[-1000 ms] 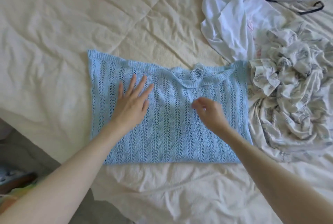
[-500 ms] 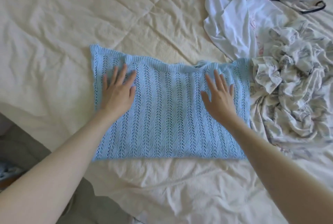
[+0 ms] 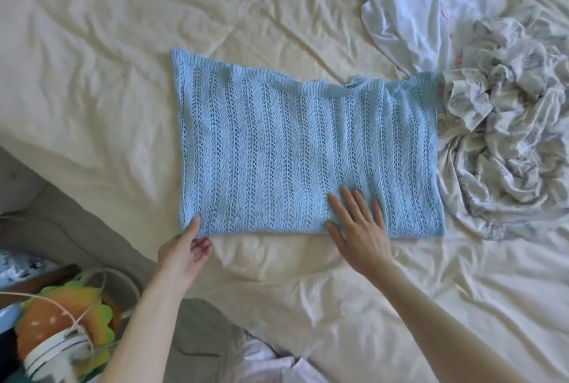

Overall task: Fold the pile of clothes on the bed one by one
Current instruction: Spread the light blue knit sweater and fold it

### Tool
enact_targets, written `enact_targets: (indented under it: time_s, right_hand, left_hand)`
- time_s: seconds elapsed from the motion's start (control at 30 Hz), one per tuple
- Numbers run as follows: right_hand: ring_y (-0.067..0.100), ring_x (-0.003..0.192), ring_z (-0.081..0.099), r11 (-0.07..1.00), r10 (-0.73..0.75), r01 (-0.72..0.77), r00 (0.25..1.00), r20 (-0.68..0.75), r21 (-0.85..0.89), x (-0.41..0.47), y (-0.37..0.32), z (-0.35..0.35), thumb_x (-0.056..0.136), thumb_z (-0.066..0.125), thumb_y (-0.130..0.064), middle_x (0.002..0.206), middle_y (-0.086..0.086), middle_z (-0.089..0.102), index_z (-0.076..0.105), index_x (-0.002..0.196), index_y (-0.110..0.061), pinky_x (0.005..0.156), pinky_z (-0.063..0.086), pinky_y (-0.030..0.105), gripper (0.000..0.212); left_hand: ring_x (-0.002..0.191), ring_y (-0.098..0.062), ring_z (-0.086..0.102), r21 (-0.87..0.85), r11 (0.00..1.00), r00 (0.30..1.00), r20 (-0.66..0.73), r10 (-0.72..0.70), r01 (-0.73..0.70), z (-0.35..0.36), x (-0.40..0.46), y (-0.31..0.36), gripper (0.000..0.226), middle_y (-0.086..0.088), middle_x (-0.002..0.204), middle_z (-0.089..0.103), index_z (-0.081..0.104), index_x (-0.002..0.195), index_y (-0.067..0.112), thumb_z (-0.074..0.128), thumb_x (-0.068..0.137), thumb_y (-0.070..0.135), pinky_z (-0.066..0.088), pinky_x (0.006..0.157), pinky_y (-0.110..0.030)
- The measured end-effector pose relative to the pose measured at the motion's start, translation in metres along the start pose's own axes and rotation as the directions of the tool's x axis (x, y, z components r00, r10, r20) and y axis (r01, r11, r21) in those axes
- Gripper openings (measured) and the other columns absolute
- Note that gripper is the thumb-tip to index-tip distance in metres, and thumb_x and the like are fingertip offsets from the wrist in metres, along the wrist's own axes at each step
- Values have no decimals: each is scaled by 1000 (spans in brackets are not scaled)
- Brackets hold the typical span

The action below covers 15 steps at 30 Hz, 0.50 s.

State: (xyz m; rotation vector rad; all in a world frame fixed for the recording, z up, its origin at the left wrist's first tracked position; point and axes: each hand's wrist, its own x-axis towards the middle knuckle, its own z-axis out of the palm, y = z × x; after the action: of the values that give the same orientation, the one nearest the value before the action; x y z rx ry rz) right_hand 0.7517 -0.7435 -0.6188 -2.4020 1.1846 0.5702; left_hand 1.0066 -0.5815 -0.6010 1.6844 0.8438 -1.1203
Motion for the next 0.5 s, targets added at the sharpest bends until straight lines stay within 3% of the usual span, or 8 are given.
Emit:
enact_targets:
  time_s: [0.1, 0.2, 0.27, 0.37, 0.43, 0.5]
  right_hand:
    - [23, 146, -2, 999, -4, 7, 996, -84, 39, -7, -23, -4, 99, 26, -51, 155, -2, -1, 8, 149, -30, 116, -10, 50, 57]
    - [31, 143, 18, 991, -85, 99, 985, -152, 87, -24, -48, -1, 95, 46, -37, 154, 8, 24, 33, 146, -21, 114, 7, 57, 55]
    - [30, 144, 14, 991, -79, 87, 993, -84, 104, -34, -56, 3, 96, 49, -31, 156, 7, 21, 33, 147, -21, 114, 1, 54, 54]
    - [22, 147, -1, 979, -61, 60, 998, -2, 196, -42, -52, 9, 100, 38, -27, 160, 2, 7, 21, 150, -24, 116, -11, 44, 53]
    - [20, 145, 17, 882, -10, 17, 1000, -18, 471, -43, -45, -2, 100, 39, -22, 156, 5, 25, 38, 144, -18, 119, 6, 37, 44]
    - [20, 131, 45, 607, 139, -140, 988, 69, 782, -43, -32, -24, 100, 43, -18, 138, 9, 53, 55, 131, -9, 106, 30, 25, 34]
  left_hand:
    - [99, -23, 54, -161, 987, 1000, 23, -15, 19, 1, -5, 4, 11, -12, 100, 55, 54, 90, 7, 58, 93, 17, 45, 88, -34]
    - [107, -25, 53, -206, 977, 997, 42, 62, -52, 1, -17, 6, 13, -15, 116, 55, 53, 104, 6, 52, 96, 16, 44, 93, -35]
    - [105, -23, 57, -193, 972, 989, 31, 144, -135, 3, -29, 6, 20, -14, 120, 56, 51, 115, 6, 51, 97, 15, 46, 92, -35]
    - [97, -20, 62, -82, 942, 946, -41, 323, -325, 16, -55, 6, 9, -10, 110, 61, 52, 103, 9, 53, 96, 14, 50, 87, -34]
    - [93, -21, 61, 36, 877, 873, -85, 481, -480, 35, -76, 6, 10, -6, 100, 60, 49, 99, 9, 56, 94, 14, 51, 78, -30]
    - [84, -22, 55, 225, 739, 747, -64, 662, -635, 62, -100, 4, 13, -3, 88, 55, 46, 85, 14, 57, 91, 16, 46, 74, -30]
